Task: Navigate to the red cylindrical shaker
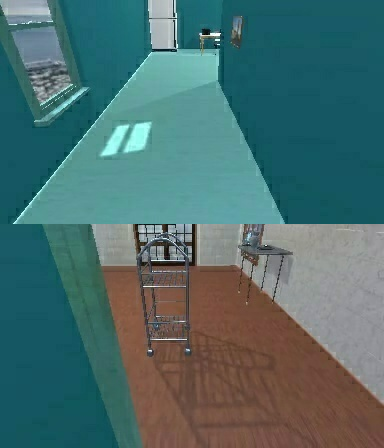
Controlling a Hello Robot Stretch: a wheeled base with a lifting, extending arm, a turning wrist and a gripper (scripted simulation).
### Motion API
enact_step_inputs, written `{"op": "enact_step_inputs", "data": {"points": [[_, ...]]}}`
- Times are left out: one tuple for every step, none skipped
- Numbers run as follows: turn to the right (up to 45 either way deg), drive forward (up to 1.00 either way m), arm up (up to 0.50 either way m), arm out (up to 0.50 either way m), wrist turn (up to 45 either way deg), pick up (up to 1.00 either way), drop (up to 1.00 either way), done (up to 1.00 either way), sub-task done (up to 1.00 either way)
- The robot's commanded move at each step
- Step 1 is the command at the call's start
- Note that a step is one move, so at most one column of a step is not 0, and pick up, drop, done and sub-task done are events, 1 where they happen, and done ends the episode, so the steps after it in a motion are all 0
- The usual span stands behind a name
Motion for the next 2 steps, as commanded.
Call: {"op": "enact_step_inputs", "data": {"points": [[0.0, 1.00, 0.00, 0.00, 0.0, 0.00, 0.00, 0.00, 0.00], [0.0, 1.00, 0.00, 0.00, 0.0, 0.00, 0.00, 0.00, 0.00]]}}
